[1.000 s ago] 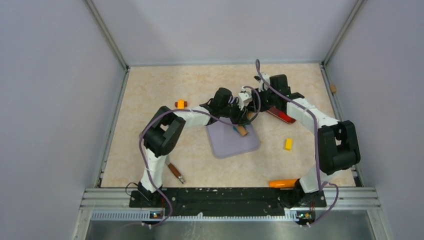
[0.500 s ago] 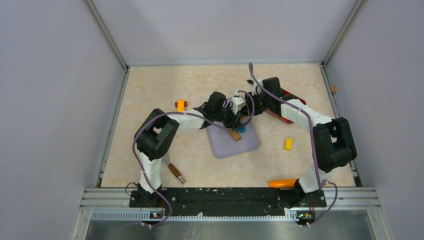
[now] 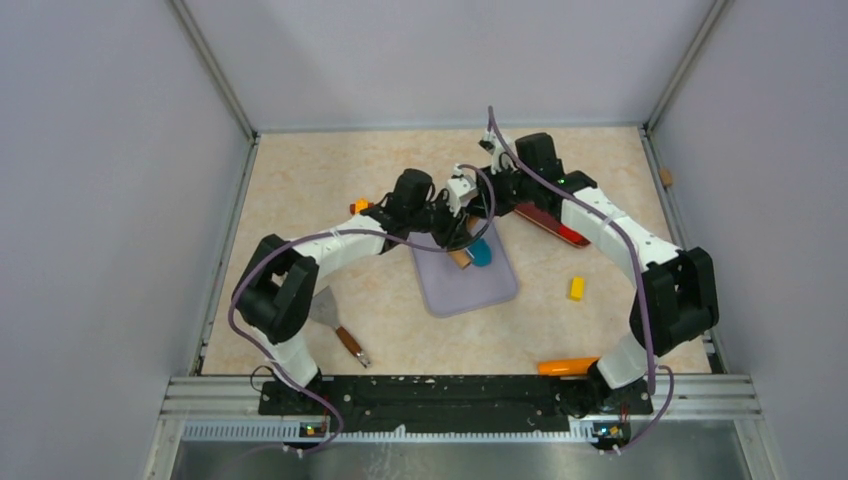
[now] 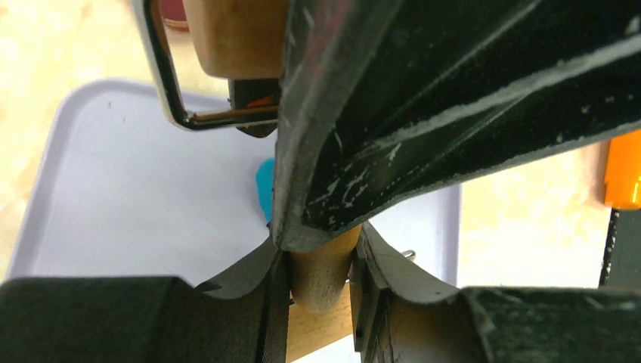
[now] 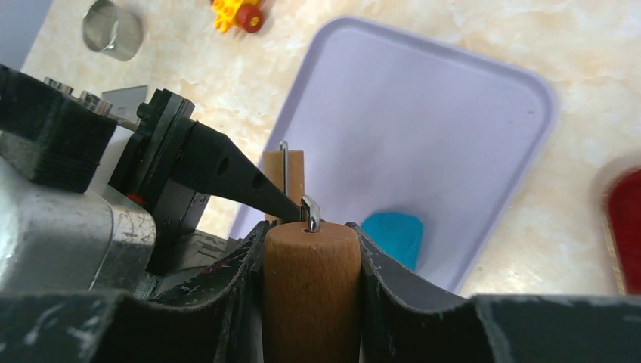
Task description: Roll out the dumpling wrappers from the dough
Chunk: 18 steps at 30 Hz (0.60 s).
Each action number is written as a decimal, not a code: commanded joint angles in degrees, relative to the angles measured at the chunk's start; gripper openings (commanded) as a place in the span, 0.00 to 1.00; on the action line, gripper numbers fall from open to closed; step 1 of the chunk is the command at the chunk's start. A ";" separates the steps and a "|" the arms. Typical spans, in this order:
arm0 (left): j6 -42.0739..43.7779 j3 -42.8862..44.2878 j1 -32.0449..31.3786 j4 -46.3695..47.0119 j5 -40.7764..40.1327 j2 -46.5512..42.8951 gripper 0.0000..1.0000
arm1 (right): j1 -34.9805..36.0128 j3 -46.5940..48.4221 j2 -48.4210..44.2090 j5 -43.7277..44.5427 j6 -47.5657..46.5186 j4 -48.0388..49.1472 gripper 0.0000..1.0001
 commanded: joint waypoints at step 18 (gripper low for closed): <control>-5.88 15.70 -3.19 6.30 -4.88 22.53 0.00 | -5.56 -11.21 1.42 20.18 -12.24 -3.08 0.00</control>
